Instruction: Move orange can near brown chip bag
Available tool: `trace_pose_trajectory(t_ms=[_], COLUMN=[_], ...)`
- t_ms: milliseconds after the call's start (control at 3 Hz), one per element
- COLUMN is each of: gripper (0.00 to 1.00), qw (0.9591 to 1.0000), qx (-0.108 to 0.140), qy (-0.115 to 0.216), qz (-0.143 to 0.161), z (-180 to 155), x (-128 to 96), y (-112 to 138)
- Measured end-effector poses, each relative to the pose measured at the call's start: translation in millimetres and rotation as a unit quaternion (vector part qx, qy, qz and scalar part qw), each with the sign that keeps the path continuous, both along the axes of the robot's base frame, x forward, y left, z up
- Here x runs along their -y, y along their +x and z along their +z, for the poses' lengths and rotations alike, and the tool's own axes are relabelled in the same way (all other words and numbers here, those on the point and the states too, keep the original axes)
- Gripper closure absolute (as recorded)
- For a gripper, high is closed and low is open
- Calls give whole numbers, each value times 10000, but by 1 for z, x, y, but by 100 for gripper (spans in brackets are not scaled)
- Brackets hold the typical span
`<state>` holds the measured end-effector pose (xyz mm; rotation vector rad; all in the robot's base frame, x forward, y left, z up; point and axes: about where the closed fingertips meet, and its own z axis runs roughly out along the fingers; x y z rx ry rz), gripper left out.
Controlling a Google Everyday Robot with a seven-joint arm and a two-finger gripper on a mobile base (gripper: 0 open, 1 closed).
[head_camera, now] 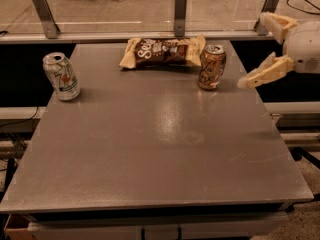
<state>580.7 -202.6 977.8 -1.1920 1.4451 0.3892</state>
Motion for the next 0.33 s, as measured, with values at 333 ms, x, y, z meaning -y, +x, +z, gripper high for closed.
trace_pose_trajectory(t_ms=[333], gripper=[0], qw=[9999], qx=[87], qy=[-62], qz=[19], z=[12], x=[-4], y=[-5])
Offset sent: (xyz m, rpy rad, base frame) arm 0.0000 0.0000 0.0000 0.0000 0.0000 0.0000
